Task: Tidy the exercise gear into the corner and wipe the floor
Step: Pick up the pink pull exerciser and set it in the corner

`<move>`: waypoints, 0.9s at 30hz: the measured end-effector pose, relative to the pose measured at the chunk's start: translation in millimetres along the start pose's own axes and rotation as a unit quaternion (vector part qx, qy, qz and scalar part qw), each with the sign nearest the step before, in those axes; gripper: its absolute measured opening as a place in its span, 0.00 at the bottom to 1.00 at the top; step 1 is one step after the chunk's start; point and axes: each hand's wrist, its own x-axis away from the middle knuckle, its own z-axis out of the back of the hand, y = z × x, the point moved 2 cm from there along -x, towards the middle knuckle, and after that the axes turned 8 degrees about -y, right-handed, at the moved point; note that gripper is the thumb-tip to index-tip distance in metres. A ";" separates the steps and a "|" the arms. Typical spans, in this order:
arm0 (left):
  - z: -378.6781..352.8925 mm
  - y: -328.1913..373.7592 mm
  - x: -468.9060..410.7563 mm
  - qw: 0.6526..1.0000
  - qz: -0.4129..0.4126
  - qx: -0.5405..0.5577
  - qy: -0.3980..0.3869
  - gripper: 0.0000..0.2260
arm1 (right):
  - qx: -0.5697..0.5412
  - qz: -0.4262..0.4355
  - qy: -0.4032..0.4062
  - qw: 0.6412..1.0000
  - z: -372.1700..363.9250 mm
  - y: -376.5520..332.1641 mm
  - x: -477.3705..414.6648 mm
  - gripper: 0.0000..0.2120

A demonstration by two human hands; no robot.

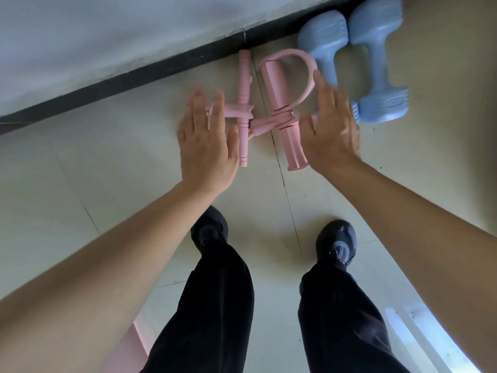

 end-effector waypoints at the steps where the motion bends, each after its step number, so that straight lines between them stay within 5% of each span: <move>1: 4.5 4.6 6.1 1.000 0.004 -0.007 0.001 0.26 | 0.019 0.016 0.019 1.000 6.8 0.0 4.7 0.30; 10: 107.5 89.2 63.3 0.999 -0.006 -0.012 0.037 0.28 | 0.108 0.088 0.095 0.986 139.3 -17.9 77.7 0.32; 21: 515.6 232.9 228.0 0.959 0.025 0.005 0.281 0.28 | 0.123 0.229 0.224 0.939 463.6 -188.8 287.5 0.35; 27: 656.4 237.9 361.2 0.910 0.038 -0.033 0.411 0.28 | 0.089 0.338 0.324 0.879 563.5 -295.6 403.9 0.34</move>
